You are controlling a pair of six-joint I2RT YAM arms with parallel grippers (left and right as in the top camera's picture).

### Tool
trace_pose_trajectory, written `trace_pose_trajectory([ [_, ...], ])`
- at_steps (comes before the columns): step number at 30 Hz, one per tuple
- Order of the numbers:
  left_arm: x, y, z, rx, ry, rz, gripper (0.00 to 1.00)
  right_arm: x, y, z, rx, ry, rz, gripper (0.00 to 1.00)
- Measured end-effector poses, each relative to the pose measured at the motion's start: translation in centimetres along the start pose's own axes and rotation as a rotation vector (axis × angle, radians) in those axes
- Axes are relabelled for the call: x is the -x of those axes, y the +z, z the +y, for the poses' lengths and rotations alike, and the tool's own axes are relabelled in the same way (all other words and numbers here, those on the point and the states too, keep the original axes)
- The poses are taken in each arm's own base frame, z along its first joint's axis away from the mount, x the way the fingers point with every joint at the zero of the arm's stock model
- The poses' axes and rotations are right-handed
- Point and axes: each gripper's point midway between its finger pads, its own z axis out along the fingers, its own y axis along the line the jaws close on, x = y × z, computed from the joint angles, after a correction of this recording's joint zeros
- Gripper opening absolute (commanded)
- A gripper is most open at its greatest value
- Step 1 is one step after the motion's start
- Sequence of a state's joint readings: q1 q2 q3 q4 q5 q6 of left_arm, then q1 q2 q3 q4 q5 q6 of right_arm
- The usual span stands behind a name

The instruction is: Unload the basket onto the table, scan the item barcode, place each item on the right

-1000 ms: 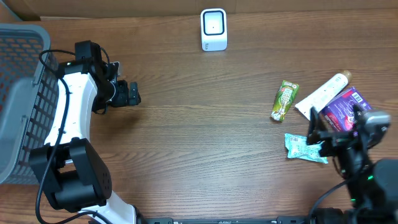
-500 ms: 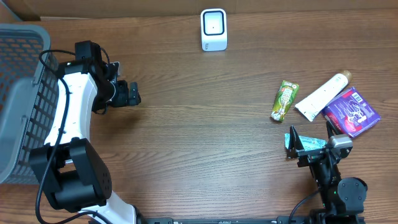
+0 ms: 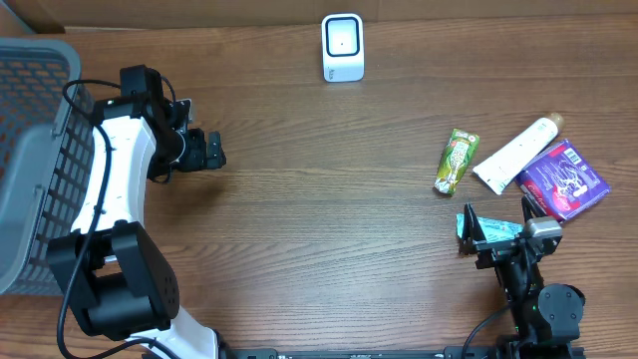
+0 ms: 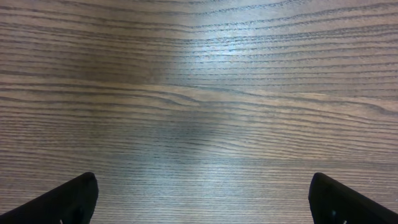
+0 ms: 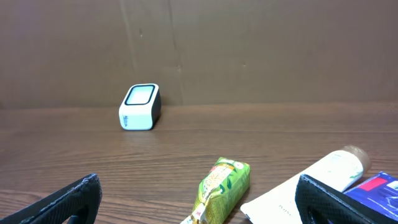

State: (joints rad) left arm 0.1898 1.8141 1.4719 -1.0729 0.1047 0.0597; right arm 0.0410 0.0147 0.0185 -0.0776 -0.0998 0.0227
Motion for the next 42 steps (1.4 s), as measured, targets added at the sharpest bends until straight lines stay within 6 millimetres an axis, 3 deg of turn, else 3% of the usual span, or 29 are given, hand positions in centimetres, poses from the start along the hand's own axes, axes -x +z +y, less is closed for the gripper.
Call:
trace_pose_trajectory([
  [25, 0.0, 0.0, 0.0, 0.0, 0.0, 0.0, 1.0, 0.0, 0.0, 0.0, -0.001, 0.0, 0.0, 1.0],
  [29, -0.1, -1.1, 0.1, 0.013, 0.003, -0.021, 1.0, 0.0, 0.0, 0.0, -0.001, 0.0, 0.0, 1.0],
  [33, -0.3, -4.8, -0.9, 0.028, 0.034, -0.125, 1.0, 0.0, 0.0, 0.0, -0.001, 0.0, 0.0, 1.0],
  [37, -0.3, -11.4, -2.4, 0.059, 0.091, -0.366, 1.0, 0.0, 0.0, 0.0, -0.001, 0.0, -0.001, 1.0],
  [42, -1.0, -20.5, -4.2, 0.038, 0.15, -0.812, 1.0, 0.0, 0.0, 0.0, -0.003, 0.0, -0.001, 1.0],
])
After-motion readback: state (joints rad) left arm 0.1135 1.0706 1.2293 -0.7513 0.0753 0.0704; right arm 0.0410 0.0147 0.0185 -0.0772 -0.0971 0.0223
